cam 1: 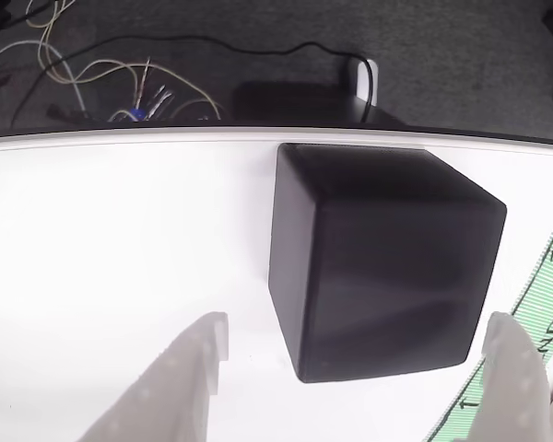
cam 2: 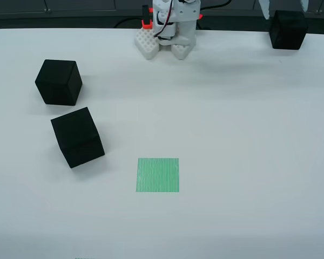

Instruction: Stack 3 Blocks on the chosen place.

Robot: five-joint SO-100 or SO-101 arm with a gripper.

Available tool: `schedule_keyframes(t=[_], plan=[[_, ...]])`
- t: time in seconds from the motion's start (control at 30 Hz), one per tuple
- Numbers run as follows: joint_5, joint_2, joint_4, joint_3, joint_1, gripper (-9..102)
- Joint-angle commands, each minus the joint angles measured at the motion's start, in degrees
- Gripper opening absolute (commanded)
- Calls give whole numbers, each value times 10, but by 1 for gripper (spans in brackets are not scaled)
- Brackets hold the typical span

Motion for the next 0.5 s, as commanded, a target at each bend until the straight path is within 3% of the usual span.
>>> schedule_keyframes(t=[0.0,0.3,0.47], plan=[[-4,-29,-12,-32,-2,34],[-4,-76,-41,-46,1,33],[-4,-98,-55,-45,-1,26]])
